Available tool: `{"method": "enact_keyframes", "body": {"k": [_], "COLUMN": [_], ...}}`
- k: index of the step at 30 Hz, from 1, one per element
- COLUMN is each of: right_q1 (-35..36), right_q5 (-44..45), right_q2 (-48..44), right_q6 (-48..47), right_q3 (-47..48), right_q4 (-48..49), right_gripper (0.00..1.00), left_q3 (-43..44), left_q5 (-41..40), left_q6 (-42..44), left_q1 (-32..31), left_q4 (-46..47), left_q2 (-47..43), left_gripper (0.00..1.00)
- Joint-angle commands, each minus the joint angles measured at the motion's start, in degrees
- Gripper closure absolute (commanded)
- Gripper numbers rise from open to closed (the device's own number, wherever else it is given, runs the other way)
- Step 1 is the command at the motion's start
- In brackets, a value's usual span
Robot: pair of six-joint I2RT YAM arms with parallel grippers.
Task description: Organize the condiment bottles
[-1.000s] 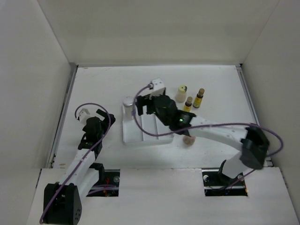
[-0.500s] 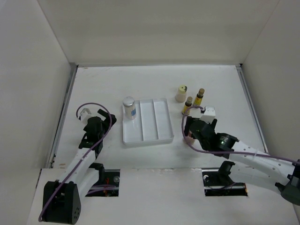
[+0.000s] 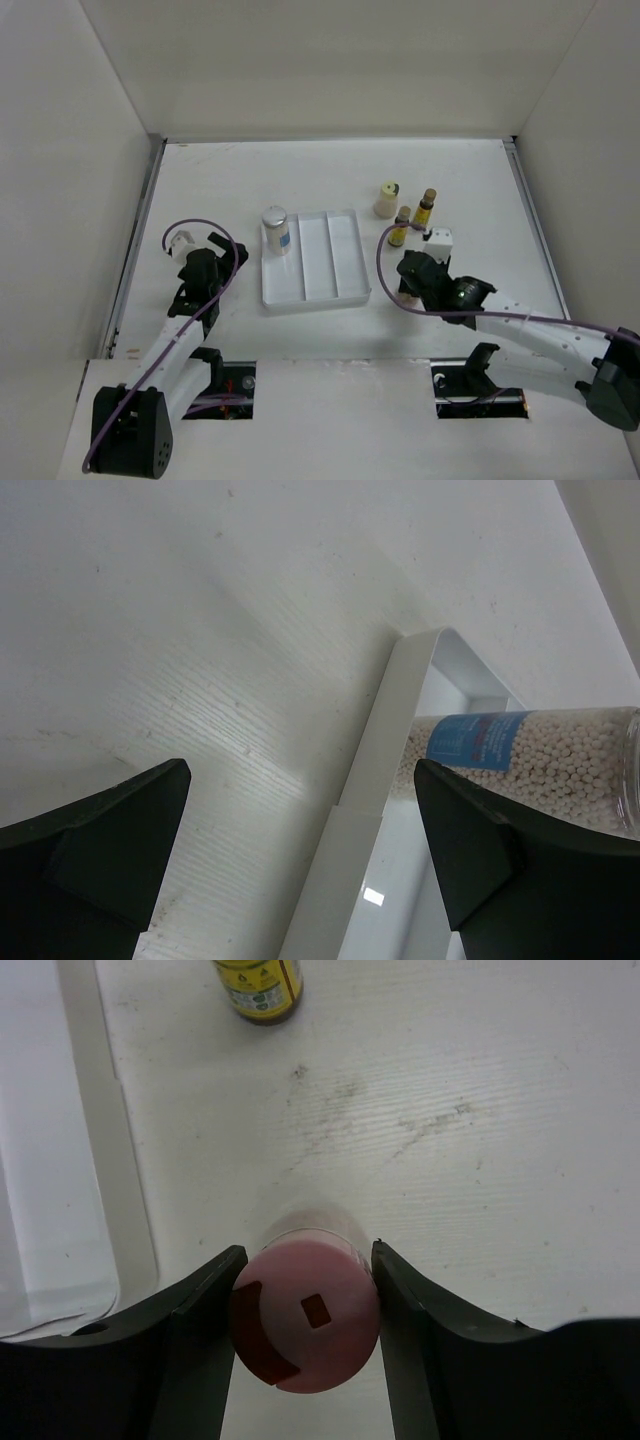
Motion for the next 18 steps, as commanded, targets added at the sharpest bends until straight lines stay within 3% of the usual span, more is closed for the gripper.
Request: {"method": "enact_keyframes", "body": {"k": [1, 6, 10, 18], "right_q1": [2.4, 10.0, 14.5, 19.0], "right_q5": [5.8, 3.5, -5.1, -9.8], "right_q2": [-5.0, -0.1, 14.0, 38.4], "right_q6": [-2.4, -9.5, -14.1, -20.4], "right_q3": [5.9, 15.0, 22.4, 39.5], "right_q4": [0.8, 10.2, 22.9, 28.9], "right_gripper": [0.58, 0.59, 0.58, 0.58], "left_q3": [1.7, 2.1, 1.5, 1.0], "left_q5": [-0.4, -0.2, -0.2, -0.3], "left_q6": [0.4, 0.2, -0.1, 0.4], "left_q1": [-0.4, -0.6, -0.3, 0.5], "left_q4": [2.9, 3.2, 3.0, 1.1], "left_q2": [-0.6, 1.0, 0.1, -2.3], "left_gripper": [0.0, 0.0, 0.0, 0.0]}}
